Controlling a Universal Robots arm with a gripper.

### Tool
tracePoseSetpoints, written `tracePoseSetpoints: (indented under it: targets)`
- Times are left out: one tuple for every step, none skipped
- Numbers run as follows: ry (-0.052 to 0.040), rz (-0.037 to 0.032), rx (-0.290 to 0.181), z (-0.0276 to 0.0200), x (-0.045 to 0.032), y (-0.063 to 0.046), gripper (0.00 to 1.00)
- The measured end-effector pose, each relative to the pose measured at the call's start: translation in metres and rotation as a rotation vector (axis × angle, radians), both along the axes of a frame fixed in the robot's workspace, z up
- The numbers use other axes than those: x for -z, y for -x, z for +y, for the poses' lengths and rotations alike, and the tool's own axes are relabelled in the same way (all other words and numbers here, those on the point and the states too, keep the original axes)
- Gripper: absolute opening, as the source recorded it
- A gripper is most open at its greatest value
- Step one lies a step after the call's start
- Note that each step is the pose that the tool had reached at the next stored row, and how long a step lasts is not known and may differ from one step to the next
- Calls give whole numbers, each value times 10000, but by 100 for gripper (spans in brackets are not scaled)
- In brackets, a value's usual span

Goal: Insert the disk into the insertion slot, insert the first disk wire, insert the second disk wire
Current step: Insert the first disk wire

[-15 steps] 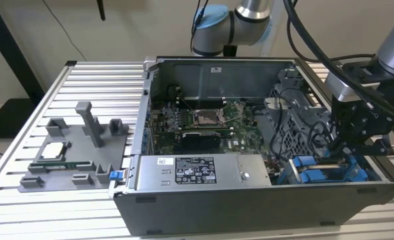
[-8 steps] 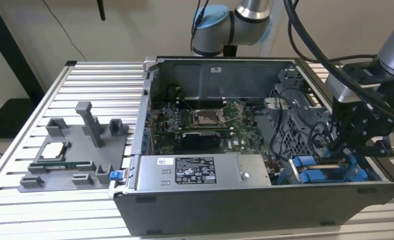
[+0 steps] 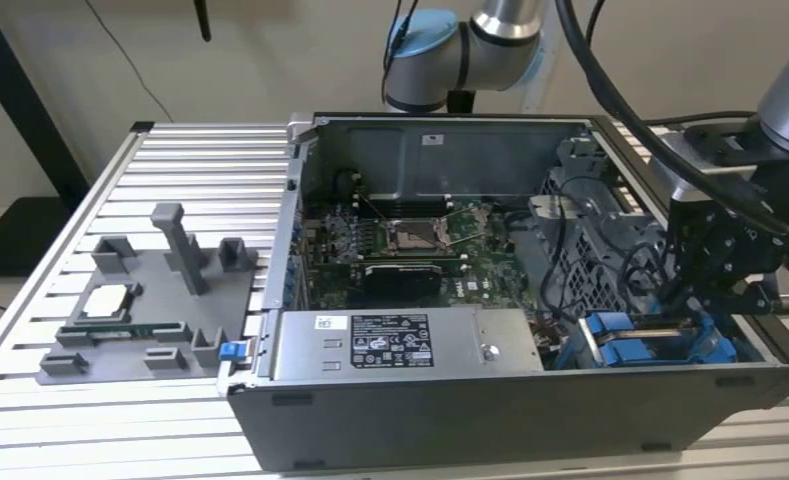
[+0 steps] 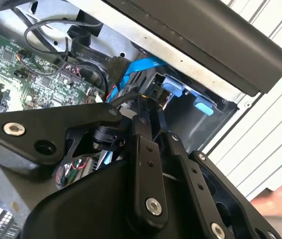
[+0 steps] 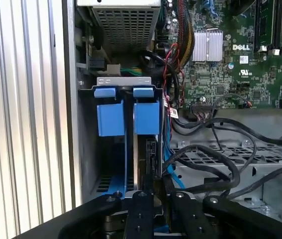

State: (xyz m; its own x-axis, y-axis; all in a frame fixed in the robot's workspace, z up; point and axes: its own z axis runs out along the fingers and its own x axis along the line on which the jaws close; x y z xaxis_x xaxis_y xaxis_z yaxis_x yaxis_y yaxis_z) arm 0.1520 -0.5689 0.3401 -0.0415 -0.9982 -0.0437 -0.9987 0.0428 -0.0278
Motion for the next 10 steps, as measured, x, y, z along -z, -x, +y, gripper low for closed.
tracePoseSetpoints:
  targets:
    - [0, 6, 10, -2, 2, 1, 0]
    - [2, 17, 19, -3, 4, 2, 0]
    - [3, 31, 30, -4, 6, 3, 0]
    - [1, 45, 41, -4, 11, 4, 0]
    - [-1, 59, 49, -5, 16, 3, 0]
    - [0, 76, 56, -6, 21, 3, 0]
    - [0, 91, 64, -6, 26, 3, 0]
    - [-1, 101, 70, -6, 33, 3, 0]
    - [0, 105, 77, -7, 41, 4, 0]
    - [4, 106, 83, -8, 50, 3, 0]
